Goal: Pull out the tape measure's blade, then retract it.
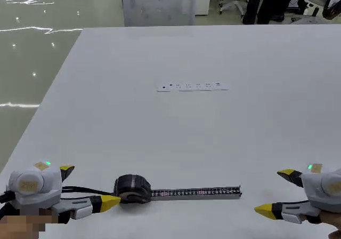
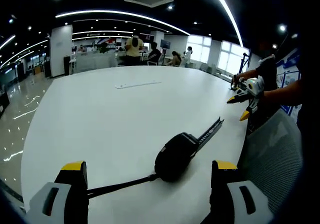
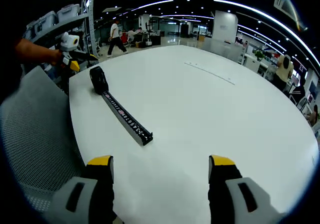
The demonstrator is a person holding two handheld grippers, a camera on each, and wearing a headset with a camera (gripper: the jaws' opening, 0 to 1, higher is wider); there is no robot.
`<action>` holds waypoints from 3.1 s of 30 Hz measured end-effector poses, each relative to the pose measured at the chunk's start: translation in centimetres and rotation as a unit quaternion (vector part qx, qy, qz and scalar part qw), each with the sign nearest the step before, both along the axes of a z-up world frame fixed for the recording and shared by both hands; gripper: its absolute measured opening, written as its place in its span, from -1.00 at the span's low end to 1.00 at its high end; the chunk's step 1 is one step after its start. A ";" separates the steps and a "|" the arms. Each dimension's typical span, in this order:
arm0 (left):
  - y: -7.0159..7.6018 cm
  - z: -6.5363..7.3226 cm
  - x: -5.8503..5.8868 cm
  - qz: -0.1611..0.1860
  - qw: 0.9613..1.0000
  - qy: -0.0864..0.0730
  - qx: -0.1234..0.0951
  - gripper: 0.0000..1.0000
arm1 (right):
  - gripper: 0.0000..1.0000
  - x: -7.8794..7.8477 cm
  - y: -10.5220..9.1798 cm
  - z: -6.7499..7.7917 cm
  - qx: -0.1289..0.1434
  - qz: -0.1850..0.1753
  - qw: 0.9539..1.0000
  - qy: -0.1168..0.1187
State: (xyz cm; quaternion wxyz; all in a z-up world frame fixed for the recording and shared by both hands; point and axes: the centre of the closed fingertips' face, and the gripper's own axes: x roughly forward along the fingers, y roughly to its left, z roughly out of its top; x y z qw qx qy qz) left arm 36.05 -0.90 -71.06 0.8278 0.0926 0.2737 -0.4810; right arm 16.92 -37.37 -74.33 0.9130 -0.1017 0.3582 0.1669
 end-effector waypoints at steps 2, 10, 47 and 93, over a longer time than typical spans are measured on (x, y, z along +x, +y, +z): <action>0.2 0.0 -0.7 0.002 1.000 -0.001 -0.001 1.00 | 0.66 -0.8 -0.2 0.4 -0.001 -0.010 1.000 -0.004; 1.2 1.4 -2.3 0.025 0.999 0.000 -0.034 1.00 | 0.80 -2.7 -0.1 2.0 0.014 -0.041 0.998 -0.047; 2.7 1.2 -2.9 0.016 1.000 -0.008 -0.015 1.00 | 0.98 -5.2 0.3 2.6 0.010 -0.062 0.997 -0.041; -3.5 4.3 -2.2 0.105 0.993 0.024 -0.037 1.00 | 1.00 -3.9 0.7 2.9 -0.015 -0.026 0.998 -0.047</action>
